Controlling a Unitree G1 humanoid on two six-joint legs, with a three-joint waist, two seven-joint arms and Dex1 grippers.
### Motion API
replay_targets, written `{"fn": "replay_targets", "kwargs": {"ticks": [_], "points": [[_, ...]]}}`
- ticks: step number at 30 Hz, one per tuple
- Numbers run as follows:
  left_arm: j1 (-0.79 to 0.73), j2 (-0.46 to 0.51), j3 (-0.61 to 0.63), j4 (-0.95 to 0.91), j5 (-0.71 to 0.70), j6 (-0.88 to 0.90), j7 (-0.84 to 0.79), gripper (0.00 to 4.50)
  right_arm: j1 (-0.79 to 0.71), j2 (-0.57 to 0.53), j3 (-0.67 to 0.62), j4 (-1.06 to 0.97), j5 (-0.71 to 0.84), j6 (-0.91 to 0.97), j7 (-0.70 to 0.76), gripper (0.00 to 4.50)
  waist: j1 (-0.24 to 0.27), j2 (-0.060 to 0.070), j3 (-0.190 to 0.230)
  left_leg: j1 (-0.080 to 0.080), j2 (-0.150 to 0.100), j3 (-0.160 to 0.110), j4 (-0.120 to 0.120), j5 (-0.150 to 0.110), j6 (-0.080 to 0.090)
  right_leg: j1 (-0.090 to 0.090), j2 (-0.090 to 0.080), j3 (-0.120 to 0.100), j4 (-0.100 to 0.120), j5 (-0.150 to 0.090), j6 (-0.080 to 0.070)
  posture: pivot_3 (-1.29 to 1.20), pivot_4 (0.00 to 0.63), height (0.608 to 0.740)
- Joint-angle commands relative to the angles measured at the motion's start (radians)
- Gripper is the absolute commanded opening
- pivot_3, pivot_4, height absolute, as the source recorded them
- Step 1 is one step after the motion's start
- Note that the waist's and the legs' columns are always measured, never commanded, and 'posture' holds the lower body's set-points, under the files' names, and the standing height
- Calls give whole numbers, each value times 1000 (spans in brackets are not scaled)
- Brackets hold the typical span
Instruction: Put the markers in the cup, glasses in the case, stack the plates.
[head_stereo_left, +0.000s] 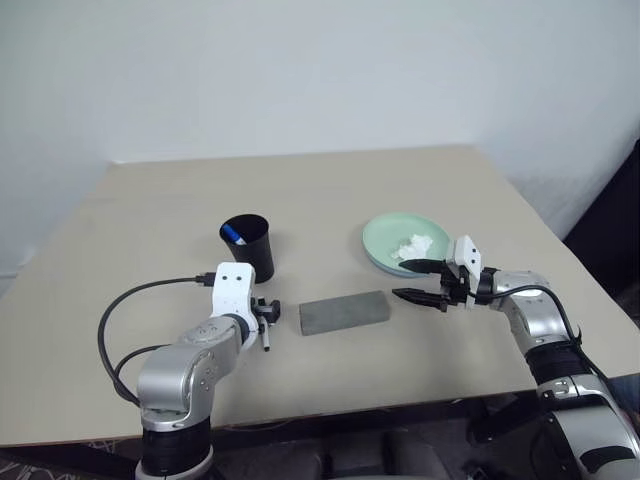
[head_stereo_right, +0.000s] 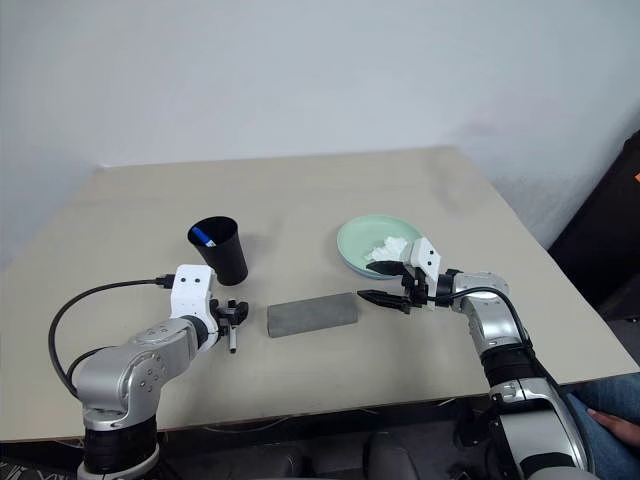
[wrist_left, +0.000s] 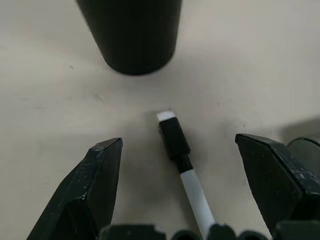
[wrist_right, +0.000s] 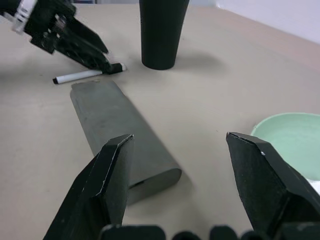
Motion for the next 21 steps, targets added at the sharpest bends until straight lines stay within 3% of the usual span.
{"fn": "replay_targets", "kwargs": {"ticks": [1, 11, 15, 21], "points": [[-42, 1, -17, 25, 21, -24, -12, 3823, 1, -5, -33, -66, 27, 8, -23, 3194, 0, 0, 0, 0, 0, 0, 0, 0, 0, 0, 0, 0, 0, 0, 0, 0, 0, 740], [-84, -33, -1, 125, 41, -15, -16, 3823, 61, 2, -45, -161, 30, 41, -76, 3194, 0, 0, 0, 0, 1, 0, -1, 0, -1, 0, 1, 1, 0, 0, 0, 0, 0, 740], [-86, -43, 4, 139, 52, -25, -24, 2960, 69, 2, -47, -177, 31, 50, -86, 3194, 0, 0, 0, 0, 1, 0, -1, 0, -1, 0, 1, 1, 0, 0, 0, 0, 0, 740], [-87, -43, 17, 143, 59, -33, -36, 902, 71, 2, -46, -187, 29, 61, -92, 3194, 1, 0, 0, 0, 1, 0, -1, 0, -1, 0, 2, 1, 0, 0, 0, 0, 0, 740]]}}
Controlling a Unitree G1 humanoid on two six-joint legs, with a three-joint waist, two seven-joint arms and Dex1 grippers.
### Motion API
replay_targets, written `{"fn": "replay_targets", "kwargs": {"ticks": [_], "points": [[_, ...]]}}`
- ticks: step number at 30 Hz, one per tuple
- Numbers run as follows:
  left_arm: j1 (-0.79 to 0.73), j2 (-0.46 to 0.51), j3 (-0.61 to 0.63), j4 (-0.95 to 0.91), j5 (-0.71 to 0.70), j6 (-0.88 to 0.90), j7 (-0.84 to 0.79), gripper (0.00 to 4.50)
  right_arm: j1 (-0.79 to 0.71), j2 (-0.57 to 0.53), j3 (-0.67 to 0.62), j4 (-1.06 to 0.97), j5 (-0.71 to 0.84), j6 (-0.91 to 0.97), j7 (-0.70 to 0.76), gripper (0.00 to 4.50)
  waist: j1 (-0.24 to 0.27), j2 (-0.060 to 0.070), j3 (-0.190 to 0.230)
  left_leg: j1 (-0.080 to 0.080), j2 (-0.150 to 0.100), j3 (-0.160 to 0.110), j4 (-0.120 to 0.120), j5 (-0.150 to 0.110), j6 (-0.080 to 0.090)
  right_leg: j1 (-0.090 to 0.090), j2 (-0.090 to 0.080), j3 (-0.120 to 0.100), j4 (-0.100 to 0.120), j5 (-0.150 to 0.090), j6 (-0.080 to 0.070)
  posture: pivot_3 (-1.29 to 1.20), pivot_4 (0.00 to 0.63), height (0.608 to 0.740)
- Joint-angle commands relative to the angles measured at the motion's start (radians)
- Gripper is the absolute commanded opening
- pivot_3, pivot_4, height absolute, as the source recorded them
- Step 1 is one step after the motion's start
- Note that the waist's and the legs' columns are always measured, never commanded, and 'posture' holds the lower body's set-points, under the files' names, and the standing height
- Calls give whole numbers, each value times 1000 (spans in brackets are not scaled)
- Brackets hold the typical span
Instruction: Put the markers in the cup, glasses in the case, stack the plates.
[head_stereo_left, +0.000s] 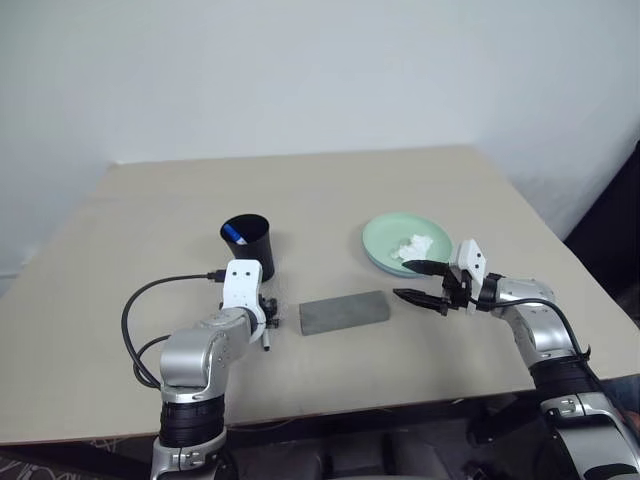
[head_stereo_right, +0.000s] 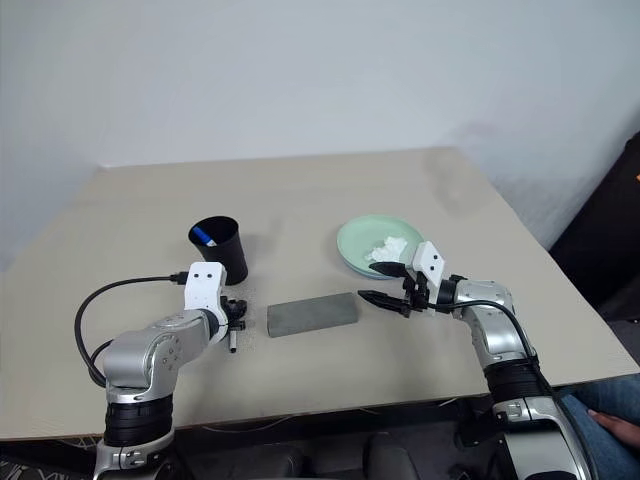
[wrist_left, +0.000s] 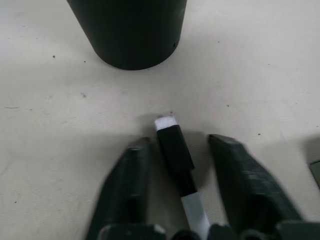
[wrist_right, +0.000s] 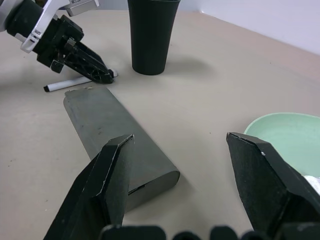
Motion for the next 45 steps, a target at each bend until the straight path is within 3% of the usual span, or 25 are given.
{"fn": "replay_targets", "kwargs": {"ticks": [1, 2, 14, 19, 24, 37, 45], "points": [[-20, -2, 7, -7, 1, -9, -18, 561, -10, -2, -19, -46, 28, 1, -7, 3194, 0, 0, 0, 0, 0, 0, 0, 0, 0, 0, 0, 0, 0, 0, 0, 0, 0, 740], [-20, 0, 8, -9, 2, -11, -20, 252, -11, -2, -18, -47, 28, 2, -7, 3194, 0, 0, 0, 0, 0, 0, 0, 0, 0, 0, 0, 0, 0, 0, 0, 0, 0, 740], [-20, 56, -45, -51, 10, -97, -88, 252, -19, -1, -15, -43, 24, 2, -5, 3194, -1, 0, 0, 0, 0, 0, 0, 0, 0, 0, 1, 0, 0, 0, 0, 0, 0, 740], [-16, 208, -185, -124, -13, -395, -343, 252, -22, 0, -15, -36, 21, 0, -7, 3194, -1, 0, 0, -1, 1, 1, 0, 0, -1, -1, 1, 0, -1, 0, 0, 0, 0, 740], [-42, 230, -179, -91, -13, -673, -465, 252, -28, 2, -15, -26, 19, -4, -9, 3194, -1, 0, 0, -1, 3, 1, -1, 0, 0, -1, 1, 1, -2, -1, -2, 0, 0, 740], [-262, 195, -47, 420, 226, -1426, -228, 252, -28, -6, -23, -4, 17, -27, -4, 3194, 3, 0, 0, -1, 0, 1, 0, 0, 0, 0, 3, 0, -3, 3, -4, 0, 0, 740], [-331, 169, -42, 706, 252, -1658, -183, 252, -32, -10, -47, -59, 92, 43, 23, 3194, 6, 0, 0, -1, 0, 1, 0, 0, 0, 0, 2, 0, -3, 3, -4, 0, 0, 740]]}}
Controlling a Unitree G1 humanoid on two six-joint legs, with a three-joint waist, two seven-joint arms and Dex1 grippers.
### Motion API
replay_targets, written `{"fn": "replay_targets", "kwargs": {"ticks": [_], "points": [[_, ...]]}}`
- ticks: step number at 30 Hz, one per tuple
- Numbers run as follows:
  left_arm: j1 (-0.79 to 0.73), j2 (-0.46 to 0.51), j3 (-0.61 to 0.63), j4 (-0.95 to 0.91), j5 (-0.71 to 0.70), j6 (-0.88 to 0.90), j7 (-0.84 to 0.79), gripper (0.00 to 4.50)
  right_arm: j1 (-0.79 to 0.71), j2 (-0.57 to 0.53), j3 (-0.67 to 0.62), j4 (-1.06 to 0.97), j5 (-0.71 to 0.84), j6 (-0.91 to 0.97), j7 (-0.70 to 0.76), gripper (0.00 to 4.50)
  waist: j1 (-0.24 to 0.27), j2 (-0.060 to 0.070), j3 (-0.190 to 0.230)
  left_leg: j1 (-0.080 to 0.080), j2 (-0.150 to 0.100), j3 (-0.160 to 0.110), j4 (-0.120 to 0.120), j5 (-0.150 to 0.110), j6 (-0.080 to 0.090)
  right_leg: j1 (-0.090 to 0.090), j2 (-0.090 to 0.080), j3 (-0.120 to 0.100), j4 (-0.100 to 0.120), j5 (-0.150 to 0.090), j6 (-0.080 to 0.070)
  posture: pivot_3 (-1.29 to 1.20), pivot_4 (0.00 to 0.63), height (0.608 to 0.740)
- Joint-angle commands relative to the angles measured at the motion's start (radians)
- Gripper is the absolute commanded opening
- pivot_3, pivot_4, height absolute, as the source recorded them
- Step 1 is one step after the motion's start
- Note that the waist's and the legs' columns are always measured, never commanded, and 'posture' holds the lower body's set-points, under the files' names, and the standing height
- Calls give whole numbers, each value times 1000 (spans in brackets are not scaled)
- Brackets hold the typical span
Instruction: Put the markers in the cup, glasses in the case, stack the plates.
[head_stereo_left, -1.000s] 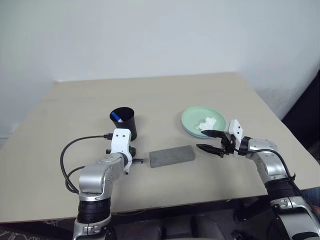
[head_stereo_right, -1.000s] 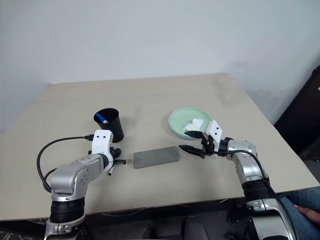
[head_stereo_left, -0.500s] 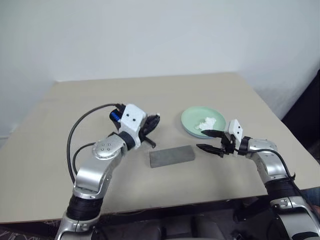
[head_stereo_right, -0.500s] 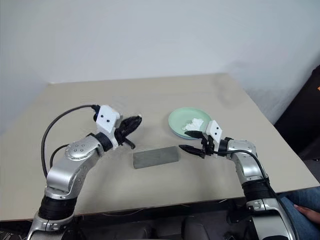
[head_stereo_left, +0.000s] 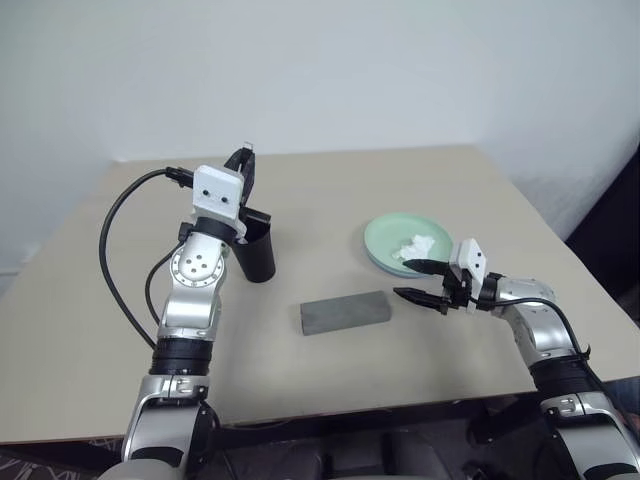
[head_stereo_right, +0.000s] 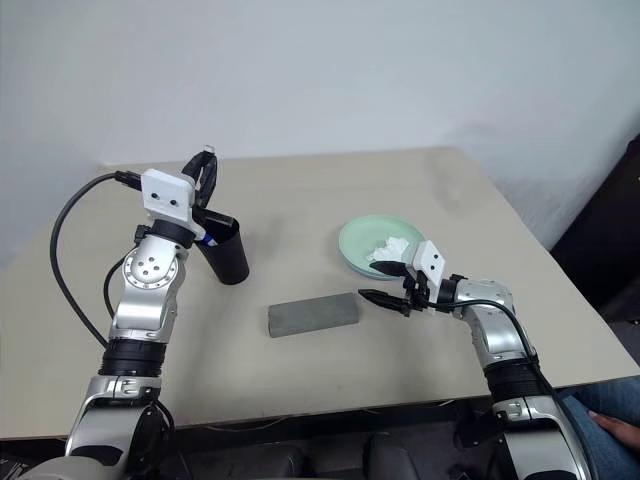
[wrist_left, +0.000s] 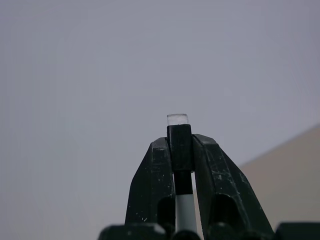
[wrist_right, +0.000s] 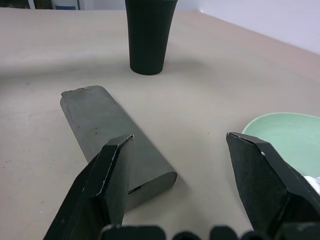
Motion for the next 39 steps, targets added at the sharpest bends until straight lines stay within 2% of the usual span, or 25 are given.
{"fn": "replay_targets", "kwargs": {"ticks": [1, 9, 17, 24, 26, 29, 33, 39], "points": [[-58, -4, 16, 74, 16, -88, 29, 252, -28, -13, -53, -87, 95, 71, 19, 3194, 0, 0, 0, 0, 0, 0, 0, 0, 0, 0, 0, 0, 0, 0, 0, 0, 0, 740], [-99, -13, 13, 248, 34, -203, 60, 252, -20, -27, -72, -157, 135, 130, 12, 3194, 0, 0, 0, 0, 0, 0, 0, 0, 0, 0, 0, -1, 0, 0, 0, 0, 0, 740], [-115, -18, 8, 314, 47, -251, 90, 2798, -18, -24, -70, -143, 123, 109, 8, 3194, 0, 0, 0, 0, 0, 0, 0, 0, 0, 0, 0, -1, 0, 1, 0, 0, 0, 740], [-105, -25, 5, 283, 27, -233, 63, 2798, -22, -19, -60, -132, 114, 94, 6, 3194, 0, 0, 0, 0, 0, 0, 0, 0, 0, 0, 0, -1, 0, 1, 0, 0, 0, 740], [-92, -32, 16, 242, -22, -194, 20, 2798, -24, -17, -59, -130, 113, 93, 5, 3194, 0, 0, 0, 0, 0, 0, 0, 0, 0, 0, 0, -1, 0, 1, 0, 0, 0, 740], [-61, -66, 71, 114, -215, -22, -73, 2798, -24, -16, -58, -120, 110, 87, 4, 3194, -1, 0, 0, 0, 1, 0, 0, 0, 0, 0, 0, -1, 0, 1, 0, 0, 0, 740], [87, 16, 55, -177, -412, 224, -307, 2798, -2, -13, -54, -107, 93, 77, -15, 3194, -13, 0, 0, 0, 5, 2, 0, -1, 1, -1, 1, 0, 0, 0, 0, 0, 0, 740], [298, 189, -5, -409, -480, 414, -564, 2798, 13, -20, -57, -81, 68, 46, -28, 3194, -21, 0, 0, 0, 6, 2, 0, -1, 1, -1, 2, 0, 1, 0, -1, 0, 0, 740]]}}
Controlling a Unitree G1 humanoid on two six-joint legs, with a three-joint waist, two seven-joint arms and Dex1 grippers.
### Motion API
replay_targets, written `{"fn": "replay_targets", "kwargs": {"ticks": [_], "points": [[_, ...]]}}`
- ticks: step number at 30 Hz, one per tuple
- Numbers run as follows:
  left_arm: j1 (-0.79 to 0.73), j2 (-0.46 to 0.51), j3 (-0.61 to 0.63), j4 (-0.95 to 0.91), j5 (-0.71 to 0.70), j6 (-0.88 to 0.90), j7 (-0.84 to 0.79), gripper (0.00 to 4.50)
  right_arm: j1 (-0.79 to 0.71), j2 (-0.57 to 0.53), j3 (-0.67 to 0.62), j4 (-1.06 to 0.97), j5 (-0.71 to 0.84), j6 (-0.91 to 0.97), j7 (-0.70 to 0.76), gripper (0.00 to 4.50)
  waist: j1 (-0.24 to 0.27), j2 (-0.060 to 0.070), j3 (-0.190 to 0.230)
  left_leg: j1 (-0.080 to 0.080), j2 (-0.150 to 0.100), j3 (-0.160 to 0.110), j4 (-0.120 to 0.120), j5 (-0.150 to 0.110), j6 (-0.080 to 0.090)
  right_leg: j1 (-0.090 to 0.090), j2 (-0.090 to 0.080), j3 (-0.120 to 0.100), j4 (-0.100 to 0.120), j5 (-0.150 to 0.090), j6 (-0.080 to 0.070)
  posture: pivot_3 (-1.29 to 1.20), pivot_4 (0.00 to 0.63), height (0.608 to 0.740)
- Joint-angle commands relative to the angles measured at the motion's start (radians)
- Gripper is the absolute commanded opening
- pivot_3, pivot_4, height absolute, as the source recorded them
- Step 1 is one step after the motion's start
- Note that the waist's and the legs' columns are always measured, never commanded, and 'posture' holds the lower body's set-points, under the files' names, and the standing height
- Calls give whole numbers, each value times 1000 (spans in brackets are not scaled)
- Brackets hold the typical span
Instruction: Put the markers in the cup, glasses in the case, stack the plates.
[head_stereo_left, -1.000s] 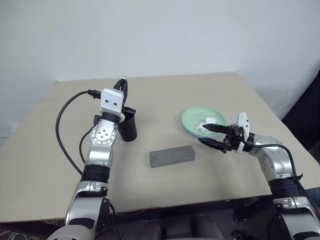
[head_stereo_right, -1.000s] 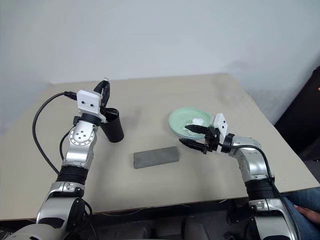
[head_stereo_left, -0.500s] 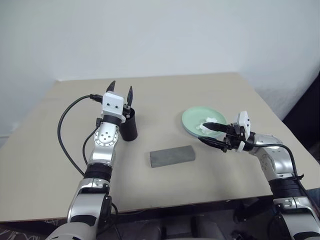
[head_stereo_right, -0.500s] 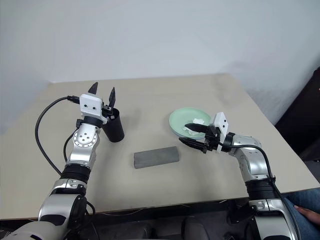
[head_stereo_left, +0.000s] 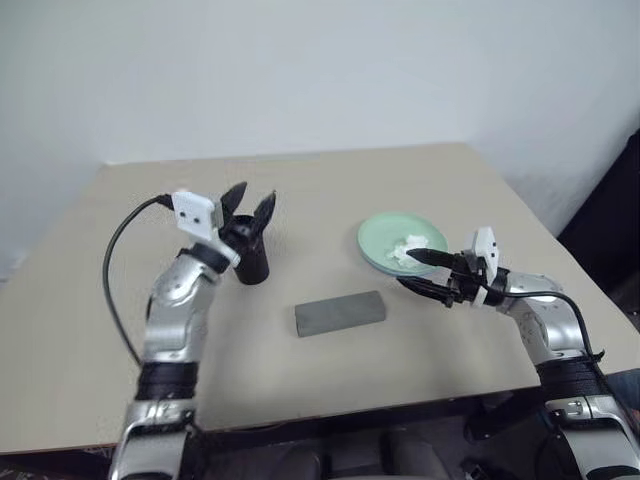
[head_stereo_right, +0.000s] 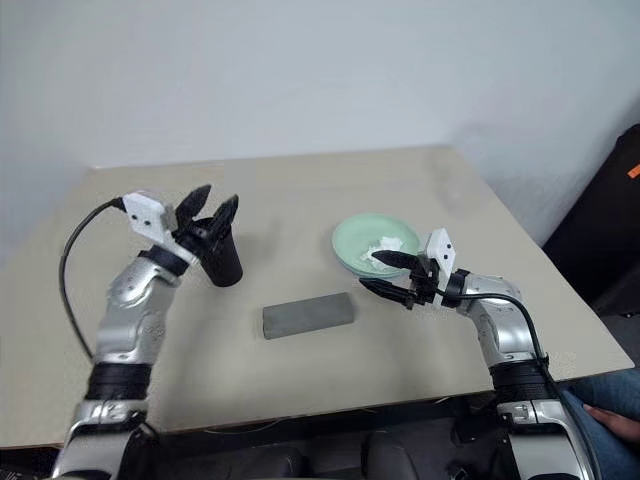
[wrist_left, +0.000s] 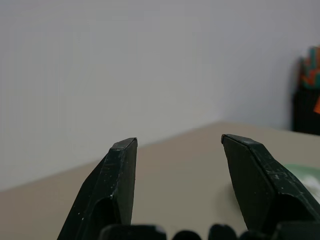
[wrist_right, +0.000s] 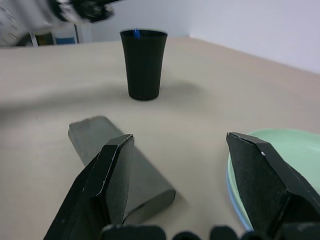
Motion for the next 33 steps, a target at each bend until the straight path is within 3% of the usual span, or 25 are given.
{"fn": "replay_targets", "kwargs": {"ticks": [1, 8, 14, 33], "points": [[70, 73, -27, -116, -30, 64, -135, 2798, -12, -12, -22, 0, -6, -34, -15, 3194, -2, 1, 0, 0, 0, 0, 0, 0, 0, 0, 0, 0, 0, 0, 0, 0, 0, 740], [162, 121, -8, 23, 71, -28, -215, 2798, 50, -47, -10, 28, -82, -139, -32, 3194, -3, 1, 0, 1, 2, 1, 1, 0, 0, 0, 0, 0, 1, -2, -2, 0, 0, 740], [167, 86, -5, 120, 99, -103, -221, 2798, 119, -78, -64, 5, -42, -111, -48, 3194, -1, 1, 1, 0, 2, 2, 0, 0, 0, -1, 0, 0, 0, -2, -2, 0, 0, 740], [249, 7, -17, 42, 115, -128, -184, 2798, 167, -131, -104, -56, 13, 5, -43, 3194, -2, 0, 1, 1, 7, 14, 0, 0, 0, -1, 1, 1, 0, -2, -2, 0, 0, 740]]}}
